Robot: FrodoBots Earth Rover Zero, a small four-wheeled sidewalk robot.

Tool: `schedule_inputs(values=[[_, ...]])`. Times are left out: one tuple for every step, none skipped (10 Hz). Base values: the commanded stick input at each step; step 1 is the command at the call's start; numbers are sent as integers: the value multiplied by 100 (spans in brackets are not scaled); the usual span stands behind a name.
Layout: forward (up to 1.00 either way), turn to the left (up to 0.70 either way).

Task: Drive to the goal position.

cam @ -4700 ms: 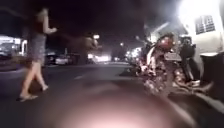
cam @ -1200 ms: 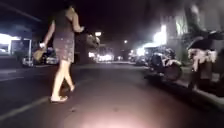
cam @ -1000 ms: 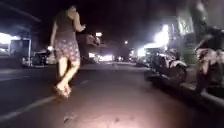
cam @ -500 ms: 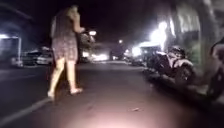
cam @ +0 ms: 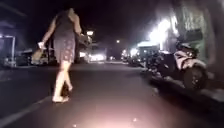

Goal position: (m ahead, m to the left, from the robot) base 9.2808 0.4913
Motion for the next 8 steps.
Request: schedule_inputs(values=[[100, 0], [100, 0], [100, 0], [100, -9], [100, -27], [100, -40], [100, -40], [100, -40]])
